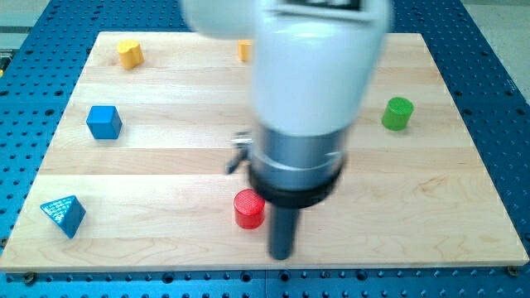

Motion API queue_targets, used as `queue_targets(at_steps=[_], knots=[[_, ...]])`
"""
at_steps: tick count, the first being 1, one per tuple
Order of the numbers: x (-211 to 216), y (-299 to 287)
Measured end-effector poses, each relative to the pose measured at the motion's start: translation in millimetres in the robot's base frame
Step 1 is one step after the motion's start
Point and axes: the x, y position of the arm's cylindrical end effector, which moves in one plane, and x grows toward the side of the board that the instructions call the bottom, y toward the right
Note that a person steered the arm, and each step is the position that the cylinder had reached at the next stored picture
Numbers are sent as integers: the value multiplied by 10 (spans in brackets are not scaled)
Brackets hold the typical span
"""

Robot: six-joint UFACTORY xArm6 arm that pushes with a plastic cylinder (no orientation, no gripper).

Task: Slide the green circle to the top left of the red star

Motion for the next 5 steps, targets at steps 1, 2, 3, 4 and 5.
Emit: queue_targets(at_steps=[1, 2, 3, 4, 5], knots=[[-95, -189], [-281, -239], [-242, -161], [-177, 713], [-799, 1472]])
